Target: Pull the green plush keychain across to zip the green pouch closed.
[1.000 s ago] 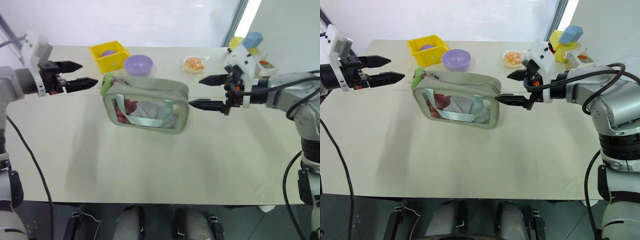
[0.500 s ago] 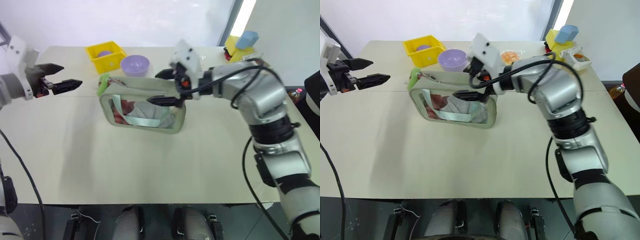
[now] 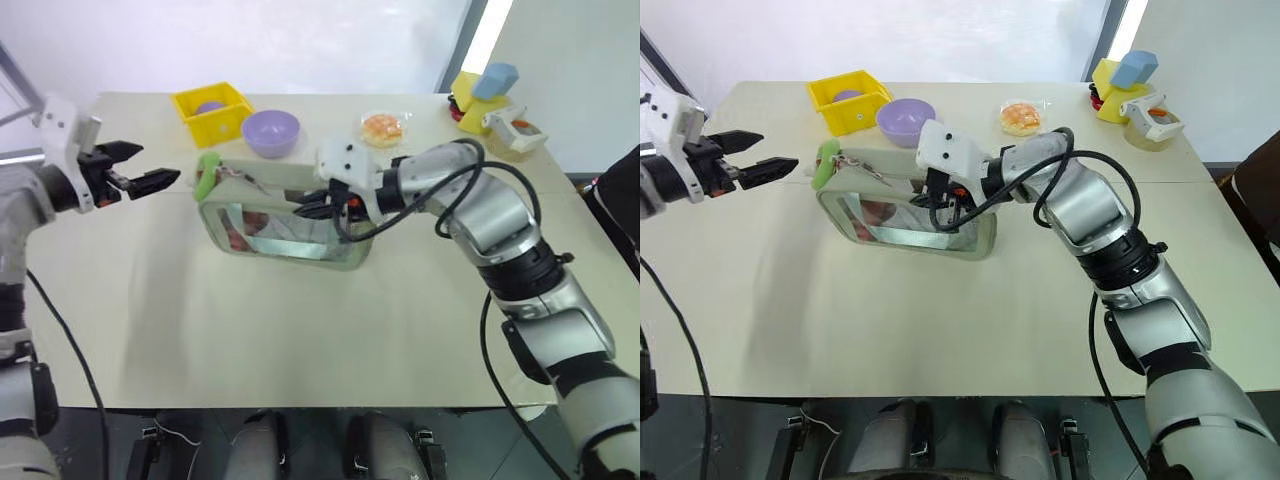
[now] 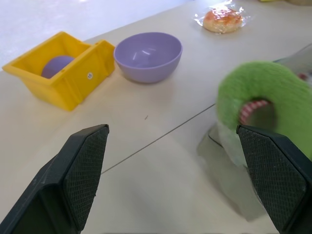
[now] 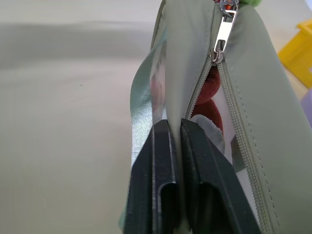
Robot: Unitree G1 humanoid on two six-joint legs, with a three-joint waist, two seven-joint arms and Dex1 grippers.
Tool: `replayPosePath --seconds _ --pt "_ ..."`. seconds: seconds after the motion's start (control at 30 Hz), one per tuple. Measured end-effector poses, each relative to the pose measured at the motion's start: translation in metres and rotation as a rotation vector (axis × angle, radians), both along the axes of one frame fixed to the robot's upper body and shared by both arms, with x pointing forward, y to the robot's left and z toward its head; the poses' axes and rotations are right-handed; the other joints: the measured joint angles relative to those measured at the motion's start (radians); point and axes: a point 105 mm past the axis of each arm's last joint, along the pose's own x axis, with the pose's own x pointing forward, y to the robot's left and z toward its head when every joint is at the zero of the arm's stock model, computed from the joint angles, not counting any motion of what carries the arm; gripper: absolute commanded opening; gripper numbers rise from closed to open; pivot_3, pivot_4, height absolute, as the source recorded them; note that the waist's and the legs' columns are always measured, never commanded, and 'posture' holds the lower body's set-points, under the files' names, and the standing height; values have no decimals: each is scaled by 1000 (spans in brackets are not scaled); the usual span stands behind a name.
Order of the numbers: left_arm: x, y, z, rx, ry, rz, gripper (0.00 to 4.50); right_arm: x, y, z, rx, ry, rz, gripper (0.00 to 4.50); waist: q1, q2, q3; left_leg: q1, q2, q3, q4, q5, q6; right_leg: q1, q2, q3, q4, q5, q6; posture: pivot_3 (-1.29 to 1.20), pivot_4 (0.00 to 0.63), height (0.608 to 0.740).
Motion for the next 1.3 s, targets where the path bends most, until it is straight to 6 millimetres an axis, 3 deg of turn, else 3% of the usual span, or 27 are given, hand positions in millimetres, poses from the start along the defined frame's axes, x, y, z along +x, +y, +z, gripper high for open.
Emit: replayPosePath --seconds 0.17,0.43,0.7,0.8,0.9,1.03,1.17,1.3 --pt "11 -19 -20 -54 52 -50 4500 -9 1 -5 -12 4 38 47 -2 0 0 1 0 0 1 0 0 1 0 0 0 0 0 0 150 739" --pt "11 -25 -9 -46 29 -99 4500 -5 2 -5 -8 -4 10 47 -4 -1 0 1 0 0 1 0 0 1 0 0 0 0 0 0 150 739" --pt "-7 -2 7 48 41 -99 4500 0 3 -4 8 -16 -18 47 -6 -1 0 1 0 0 0 0 0 1 0 0 0 0 0 0 150 739" --pt "-19 -9 13 74 53 -165 4500 6 3 -4 23 -14 -36 47 -5 -1 -1 2 0 0 0 0 0 1 0 0 1 0 0 0 150 739" --pt "-23 -17 7 84 64 -205 4500 7 4 -3 23 -16 -39 47 -6 -1 -1 3 0 0 0 0 0 2 0 0 1 0 0 0 150 739" --pt "-12 -27 -10 25 73 -212 4500 7 6 -2 34 -8 -38 47 -6 -1 -1 3 0 0 0 0 0 2 0 0 1 0 0 0 150 739" --pt "1 -23 -31 6 103 -167 4500 6 9 -3 44 7 -37 47 -12 -1 -1 3 1 0 0 1 -1 1 1 0 1 0 0 0 150 739" --pt "9 -19 -19 -28 89 -150 4500 7 8 -2 45 7 -42 47 -8 -1 -1 2 0 0 0 1 -1 1 1 0 1 0 0 0 150 739"
